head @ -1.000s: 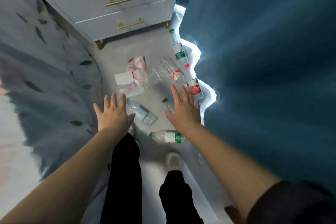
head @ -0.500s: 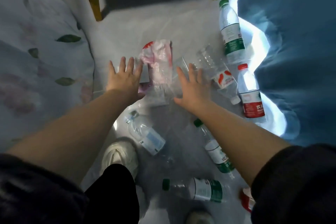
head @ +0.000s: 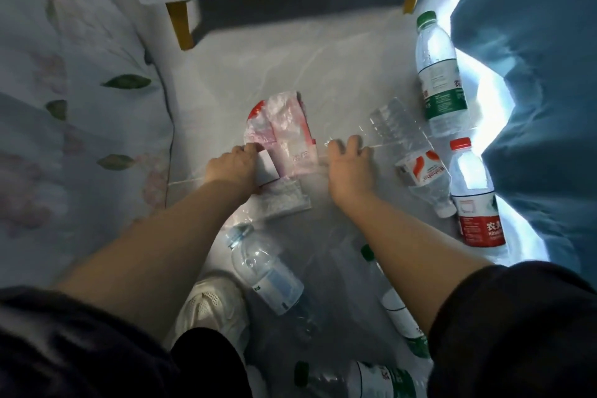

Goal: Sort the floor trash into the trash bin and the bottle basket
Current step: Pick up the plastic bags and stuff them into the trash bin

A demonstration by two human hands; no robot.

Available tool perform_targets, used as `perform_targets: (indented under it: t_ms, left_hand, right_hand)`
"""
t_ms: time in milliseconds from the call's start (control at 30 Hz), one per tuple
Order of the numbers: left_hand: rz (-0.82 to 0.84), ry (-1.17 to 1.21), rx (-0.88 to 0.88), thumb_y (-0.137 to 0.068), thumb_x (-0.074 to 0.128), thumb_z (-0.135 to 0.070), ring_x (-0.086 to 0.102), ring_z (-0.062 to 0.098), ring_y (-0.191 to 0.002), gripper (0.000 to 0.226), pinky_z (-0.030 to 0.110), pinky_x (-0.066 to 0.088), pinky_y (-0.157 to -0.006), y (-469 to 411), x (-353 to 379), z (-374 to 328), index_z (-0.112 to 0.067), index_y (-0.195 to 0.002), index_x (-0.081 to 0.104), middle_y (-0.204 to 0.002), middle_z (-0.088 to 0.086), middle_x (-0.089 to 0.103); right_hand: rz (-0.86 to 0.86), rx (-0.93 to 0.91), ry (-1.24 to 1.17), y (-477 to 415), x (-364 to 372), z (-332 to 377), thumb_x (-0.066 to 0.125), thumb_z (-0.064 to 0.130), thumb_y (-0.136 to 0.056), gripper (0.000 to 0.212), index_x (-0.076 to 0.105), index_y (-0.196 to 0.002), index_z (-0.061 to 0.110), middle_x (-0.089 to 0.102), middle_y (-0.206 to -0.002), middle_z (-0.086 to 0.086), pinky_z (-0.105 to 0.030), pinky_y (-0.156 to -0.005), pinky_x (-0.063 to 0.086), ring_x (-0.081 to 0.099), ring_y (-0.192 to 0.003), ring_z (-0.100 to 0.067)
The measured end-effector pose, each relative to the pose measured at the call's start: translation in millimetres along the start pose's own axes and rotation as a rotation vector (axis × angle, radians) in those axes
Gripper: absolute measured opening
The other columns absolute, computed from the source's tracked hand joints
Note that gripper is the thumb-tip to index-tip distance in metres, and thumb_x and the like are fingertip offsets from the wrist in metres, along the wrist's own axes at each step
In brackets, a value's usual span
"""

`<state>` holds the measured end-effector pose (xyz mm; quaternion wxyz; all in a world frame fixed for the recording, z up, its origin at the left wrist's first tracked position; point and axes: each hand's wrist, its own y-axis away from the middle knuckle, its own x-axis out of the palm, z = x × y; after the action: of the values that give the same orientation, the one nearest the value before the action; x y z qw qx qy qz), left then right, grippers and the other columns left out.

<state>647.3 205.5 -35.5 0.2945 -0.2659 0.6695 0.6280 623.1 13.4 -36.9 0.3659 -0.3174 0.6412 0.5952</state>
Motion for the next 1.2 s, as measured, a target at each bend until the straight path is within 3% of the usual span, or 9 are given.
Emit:
perform_targets:
  t_ms: [100, 200, 333, 433, 567, 733, 867, 1033, 1200]
  left_hand:
    - [0.021, 0.096, 0.011, -0.082, 0.071, -0.03, 0.058, 0.031, -0.109, 0.068, 0.034, 0.042, -0.078, -1.3, -2.1, 3.7, -0.029, -0.14, 0.035, -0.121, 0.008, 0.058]
    - [-0.054, 0.135, 0.018, -0.085, 0.068, -0.031, 0.058, 0.035, -0.106, 0.053, 0.036, 0.044, -0.077, 5.6, -9.5, 10.0, -0.016, -0.131, 0.046, -0.117, 0.015, 0.06]
    - [-0.109, 0.188, 0.022, -0.083, 0.069, -0.026, 0.058, 0.039, -0.096, 0.035, 0.036, 0.041, -0.068, 42.6, -32.1, 19.0, -0.008, -0.107, 0.052, -0.105, 0.021, 0.062]
    - [-0.131, 0.207, 0.015, -0.085, 0.063, -0.017, 0.059, 0.042, -0.093, 0.024, 0.038, 0.043, -0.069, 80.8, -57.3, 19.6, -0.007, -0.106, 0.057, -0.101, 0.023, 0.062]
    - [-0.144, 0.208, 0.001, -0.086, 0.053, -0.007, 0.059, 0.044, -0.091, 0.014, 0.04, 0.044, -0.071, 125.1, -98.8, 7.1, -0.003, -0.096, 0.063, -0.097, 0.027, 0.064]
    - [-0.086, 0.205, 0.01, -0.096, 0.048, -0.018, 0.059, 0.041, -0.085, 0.025, 0.036, 0.039, -0.067, 188.6, -154.9, -19.4, -0.001, -0.091, 0.065, -0.09, 0.024, 0.064]
    - [-0.091, 0.243, 0.024, -0.095, 0.048, -0.026, 0.058, 0.041, -0.084, 0.034, 0.037, 0.042, -0.07, 248.8, -209.3, -40.3, 0.001, -0.08, 0.064, -0.088, 0.026, 0.064]
    - [-0.103, 0.241, -0.005, -0.094, 0.053, -0.021, 0.051, 0.028, -0.064, 0.026, 0.031, 0.036, -0.062, 342.1, -264.6, -68.7, -0.004, -0.08, 0.068, -0.071, 0.014, 0.059]
    - [-0.119, 0.271, 0.017, -0.094, 0.052, -0.019, 0.053, 0.029, -0.069, 0.024, 0.031, 0.038, -0.063, 435.9, -303.7, -100.9, -0.003, -0.085, 0.069, -0.082, 0.019, 0.065]
  right_hand:
    - [0.015, 0.011, -0.015, -10.8, -2.5, -5.2, 0.05, 0.002, -0.091, 0.049, 0.032, -0.137, 0.007, 0.026, -0.142, -0.021, -0.042, -0.086, 0.046, 0.045, -0.116, -0.039]
    - [0.043, 0.083, -0.141, -6.2, -9.6, -11.3, 0.05, 0.0, -0.089, 0.05, 0.032, -0.136, 0.003, 0.03, -0.14, -0.023, -0.042, -0.089, 0.045, 0.051, -0.112, -0.039]
    - [0.025, 0.044, -0.259, 42.7, -23.7, -18.2, 0.049, 0.001, -0.09, 0.038, 0.04, -0.127, 0.004, 0.043, -0.13, -0.02, -0.038, -0.081, 0.042, 0.052, -0.109, -0.035]
    - [0.111, 0.034, -0.384, 91.8, -44.3, -19.3, 0.04, 0.002, -0.094, 0.026, 0.042, -0.12, 0.003, 0.045, -0.122, -0.023, -0.044, -0.082, 0.043, 0.05, -0.105, -0.04]
    - [0.148, 0.041, -0.364, 147.8, -84.6, -31.9, 0.044, 0.006, -0.092, 0.03, 0.04, -0.122, 0.005, 0.045, -0.12, -0.02, -0.037, -0.072, 0.04, 0.053, -0.101, -0.037]
    - [0.178, 0.114, -0.389, 207.8, -149.9, -49.5, 0.059, 0.005, -0.088, 0.042, 0.037, -0.124, 0.009, 0.046, -0.122, -0.016, -0.038, -0.081, 0.052, 0.056, -0.099, -0.031]
    - [0.109, 0.117, -0.434, 255.8, -211.9, -66.0, 0.057, 0.004, -0.088, 0.044, 0.037, -0.127, 0.007, 0.043, -0.126, -0.016, -0.035, -0.081, 0.047, 0.051, -0.106, -0.03]
    - [0.081, 0.087, -0.462, 338.1, -285.6, -96.2, 0.046, 0.005, -0.091, 0.028, 0.042, -0.118, 0.007, 0.043, -0.121, -0.014, -0.039, -0.084, 0.047, 0.05, -0.106, -0.032]
    - [0.037, 0.107, -0.493, 436.1, -348.7, -129.7, 0.046, -0.002, -0.089, 0.024, 0.043, -0.111, 0.006, 0.042, -0.123, -0.016, -0.036, -0.068, 0.037, 0.055, -0.099, -0.04]
